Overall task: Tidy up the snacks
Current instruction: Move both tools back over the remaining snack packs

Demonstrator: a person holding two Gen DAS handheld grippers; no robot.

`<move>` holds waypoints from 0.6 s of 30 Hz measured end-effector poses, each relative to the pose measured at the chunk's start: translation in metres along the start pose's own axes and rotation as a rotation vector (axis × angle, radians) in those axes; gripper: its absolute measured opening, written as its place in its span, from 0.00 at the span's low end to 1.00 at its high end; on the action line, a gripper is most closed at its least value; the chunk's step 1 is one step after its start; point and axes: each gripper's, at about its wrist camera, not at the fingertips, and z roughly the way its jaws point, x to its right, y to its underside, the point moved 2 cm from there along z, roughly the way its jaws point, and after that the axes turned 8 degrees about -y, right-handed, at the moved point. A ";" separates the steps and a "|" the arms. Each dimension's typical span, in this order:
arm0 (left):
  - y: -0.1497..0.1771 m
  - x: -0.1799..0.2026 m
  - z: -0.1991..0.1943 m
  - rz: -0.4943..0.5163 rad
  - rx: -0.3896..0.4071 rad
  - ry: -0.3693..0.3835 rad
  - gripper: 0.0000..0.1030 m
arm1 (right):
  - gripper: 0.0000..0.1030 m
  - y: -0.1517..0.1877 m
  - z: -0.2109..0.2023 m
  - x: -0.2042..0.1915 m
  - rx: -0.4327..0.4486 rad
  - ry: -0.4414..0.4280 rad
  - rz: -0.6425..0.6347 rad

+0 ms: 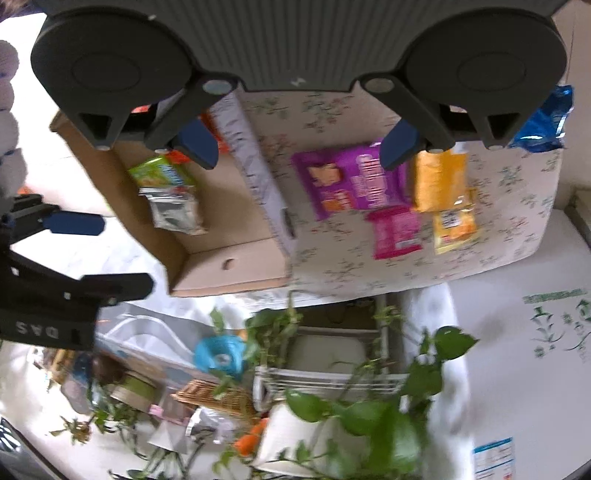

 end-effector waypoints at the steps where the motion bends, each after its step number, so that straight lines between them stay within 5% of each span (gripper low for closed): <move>1: 0.001 -0.005 0.000 -0.001 0.000 -0.007 0.91 | 0.84 0.001 0.002 -0.002 -0.004 -0.001 -0.011; 18: 0.010 -0.103 0.009 -0.087 -0.022 -0.110 0.91 | 0.85 0.024 0.030 -0.043 -0.082 -0.020 -0.186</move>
